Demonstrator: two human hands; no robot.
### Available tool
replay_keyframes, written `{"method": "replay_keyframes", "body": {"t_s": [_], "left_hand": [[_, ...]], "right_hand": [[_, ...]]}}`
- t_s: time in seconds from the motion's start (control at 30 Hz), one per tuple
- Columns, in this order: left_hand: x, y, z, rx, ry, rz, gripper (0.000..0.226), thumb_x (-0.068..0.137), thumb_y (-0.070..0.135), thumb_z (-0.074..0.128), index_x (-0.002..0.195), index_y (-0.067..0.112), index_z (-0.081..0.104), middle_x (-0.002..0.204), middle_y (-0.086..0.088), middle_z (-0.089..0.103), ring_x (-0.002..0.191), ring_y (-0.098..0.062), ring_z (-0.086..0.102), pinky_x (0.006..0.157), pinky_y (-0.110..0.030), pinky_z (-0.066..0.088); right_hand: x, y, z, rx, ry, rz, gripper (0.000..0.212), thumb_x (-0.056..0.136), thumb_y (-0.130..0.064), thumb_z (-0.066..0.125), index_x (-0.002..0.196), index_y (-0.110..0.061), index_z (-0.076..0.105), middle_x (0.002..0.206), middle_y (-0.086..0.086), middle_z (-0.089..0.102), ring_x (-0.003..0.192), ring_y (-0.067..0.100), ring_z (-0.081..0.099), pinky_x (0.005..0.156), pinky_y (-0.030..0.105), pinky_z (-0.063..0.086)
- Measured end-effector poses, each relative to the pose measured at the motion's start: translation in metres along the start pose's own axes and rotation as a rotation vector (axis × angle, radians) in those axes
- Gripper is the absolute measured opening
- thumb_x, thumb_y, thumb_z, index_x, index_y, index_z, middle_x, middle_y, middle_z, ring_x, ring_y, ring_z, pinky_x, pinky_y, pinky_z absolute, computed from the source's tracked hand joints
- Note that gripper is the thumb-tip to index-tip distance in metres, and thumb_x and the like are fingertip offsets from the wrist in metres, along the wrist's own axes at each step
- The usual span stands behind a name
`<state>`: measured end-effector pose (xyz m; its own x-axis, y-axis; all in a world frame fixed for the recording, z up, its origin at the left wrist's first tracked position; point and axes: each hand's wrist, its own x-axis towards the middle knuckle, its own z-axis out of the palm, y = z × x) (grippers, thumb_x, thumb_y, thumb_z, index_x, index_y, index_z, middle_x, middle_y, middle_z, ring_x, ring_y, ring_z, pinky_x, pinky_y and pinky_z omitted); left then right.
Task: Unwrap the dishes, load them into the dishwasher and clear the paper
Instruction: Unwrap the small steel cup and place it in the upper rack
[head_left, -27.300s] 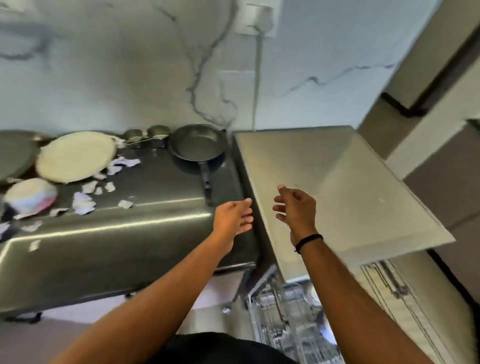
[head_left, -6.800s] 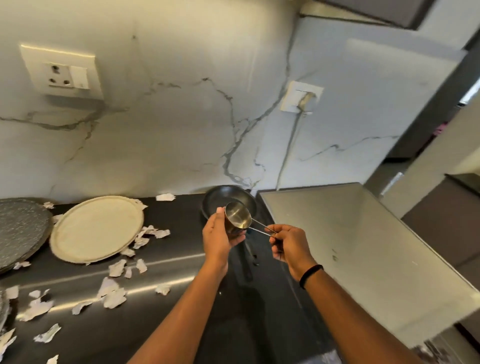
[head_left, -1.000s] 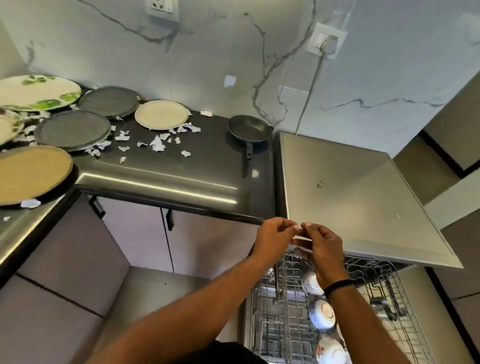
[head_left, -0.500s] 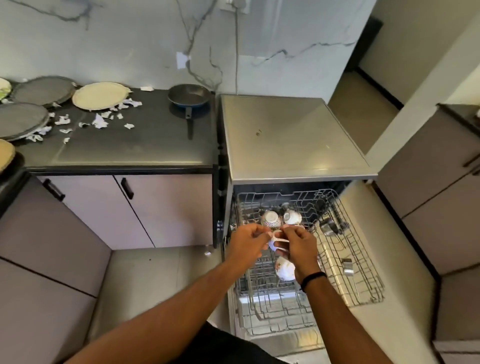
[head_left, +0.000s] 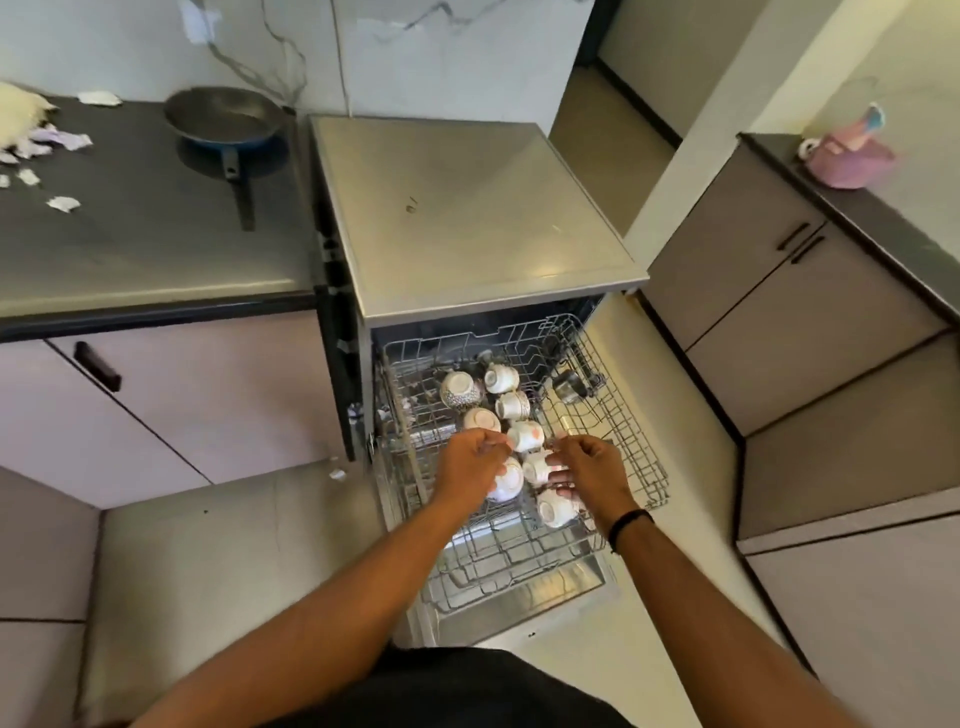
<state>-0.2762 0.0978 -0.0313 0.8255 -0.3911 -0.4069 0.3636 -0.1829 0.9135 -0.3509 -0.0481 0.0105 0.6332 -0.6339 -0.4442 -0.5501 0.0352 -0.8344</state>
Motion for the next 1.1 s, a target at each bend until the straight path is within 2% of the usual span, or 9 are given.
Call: {"method": "replay_keyframes", "body": {"t_s": [0.13, 0.27, 0.47, 0.57, 0.7, 0.8, 0.9, 1.0, 1.1], "left_hand": [[-0.001, -0.007, 0.013, 0.039, -0.006, -0.005, 0.016, 0.095, 0.005, 0.065, 0.108, -0.004, 0.069, 0.093, -0.01, 0.068, 0.068, -0.011, 0.061, 0.048, -0.012, 0.047], [0.003, -0.014, 0.032, 0.081, 0.015, -0.017, 0.014, 0.095, 0.007, 0.066, 0.105, -0.002, 0.071, 0.095, -0.009, 0.07, 0.072, -0.014, 0.063, 0.048, -0.011, 0.044], [0.012, -0.029, 0.067, 0.163, 0.16, -0.041, 0.009, 0.091, 0.014, 0.071, 0.098, 0.01, 0.075, 0.091, -0.005, 0.075, 0.075, -0.019, 0.068, 0.065, -0.032, 0.057], [0.01, -0.04, 0.087, 0.191, 0.24, -0.067, 0.003, 0.091, 0.014, 0.071, 0.093, 0.014, 0.073, 0.079, -0.004, 0.07, 0.074, -0.022, 0.064, 0.074, -0.041, 0.056], [0.002, -0.063, 0.119, 0.244, 0.31, -0.134, 0.006, 0.092, 0.016, 0.071, 0.095, 0.012, 0.073, 0.086, -0.009, 0.073, 0.078, -0.021, 0.066, 0.078, -0.044, 0.057], [-0.003, -0.083, 0.137, 0.32, 0.331, -0.165, 0.012, 0.091, 0.022, 0.073, 0.098, 0.013, 0.075, 0.087, -0.004, 0.074, 0.08, -0.017, 0.067, 0.076, -0.034, 0.057], [-0.012, -0.101, 0.142, 0.485, 0.282, -0.182, 0.014, 0.09, 0.029, 0.073, 0.1, 0.018, 0.075, 0.089, 0.007, 0.071, 0.082, -0.007, 0.065, 0.076, -0.023, 0.051], [-0.019, -0.124, 0.139, 0.578, 0.257, -0.21, 0.015, 0.091, 0.028, 0.072, 0.1, 0.017, 0.074, 0.092, 0.005, 0.071, 0.085, -0.01, 0.063, 0.078, -0.025, 0.049], [-0.021, -0.15, 0.137, 0.598, 0.263, -0.215, 0.015, 0.091, 0.023, 0.071, 0.102, 0.014, 0.074, 0.097, 0.001, 0.071, 0.088, -0.011, 0.062, 0.076, -0.021, 0.045]], "right_hand": [[0.016, 0.0, -0.012, -0.033, 0.0, -0.025, 0.033, 0.103, -0.034, 0.055, 0.099, -0.005, 0.069, 0.084, 0.01, 0.073, 0.068, 0.022, 0.066, 0.051, 0.026, 0.05], [0.037, 0.015, -0.025, -0.072, -0.033, -0.026, 0.034, 0.104, -0.035, 0.053, 0.097, -0.006, 0.068, 0.084, 0.008, 0.073, 0.067, 0.02, 0.065, 0.056, 0.028, 0.052], [0.083, 0.061, -0.063, -0.156, -0.185, -0.042, 0.032, 0.103, -0.029, 0.053, 0.081, -0.008, 0.064, 0.066, 0.001, 0.066, 0.056, 0.015, 0.055, 0.05, 0.025, 0.041], [0.111, 0.084, -0.089, -0.24, -0.213, -0.053, 0.033, 0.1, -0.034, 0.057, 0.078, -0.013, 0.07, 0.07, 0.004, 0.072, 0.067, 0.026, 0.066, 0.062, 0.039, 0.051], [0.139, 0.114, -0.118, -0.343, -0.291, -0.052, 0.042, 0.098, -0.044, 0.057, 0.076, -0.01, 0.068, 0.077, 0.018, 0.071, 0.076, 0.037, 0.069, 0.076, 0.05, 0.058], [0.149, 0.122, -0.132, -0.448, -0.341, -0.102, 0.042, 0.101, -0.038, 0.055, 0.077, -0.004, 0.063, 0.072, 0.017, 0.065, 0.074, 0.033, 0.062, 0.069, 0.038, 0.05], [0.156, 0.137, -0.134, -0.597, -0.428, -0.182, 0.035, 0.102, -0.032, 0.055, 0.069, -0.024, 0.05, 0.068, -0.005, 0.054, 0.068, 0.016, 0.051, 0.057, 0.026, 0.035], [0.163, 0.163, -0.131, -0.716, -0.536, -0.259, 0.023, 0.097, -0.036, 0.062, 0.087, -0.017, 0.066, 0.088, 0.002, 0.067, 0.085, 0.019, 0.06, 0.07, 0.028, 0.042], [0.172, 0.196, -0.118, -0.857, -0.621, -0.307, 0.047, 0.091, -0.055, 0.058, 0.109, -0.012, 0.067, 0.109, 0.01, 0.067, 0.105, 0.029, 0.058, 0.088, 0.041, 0.05]]}}
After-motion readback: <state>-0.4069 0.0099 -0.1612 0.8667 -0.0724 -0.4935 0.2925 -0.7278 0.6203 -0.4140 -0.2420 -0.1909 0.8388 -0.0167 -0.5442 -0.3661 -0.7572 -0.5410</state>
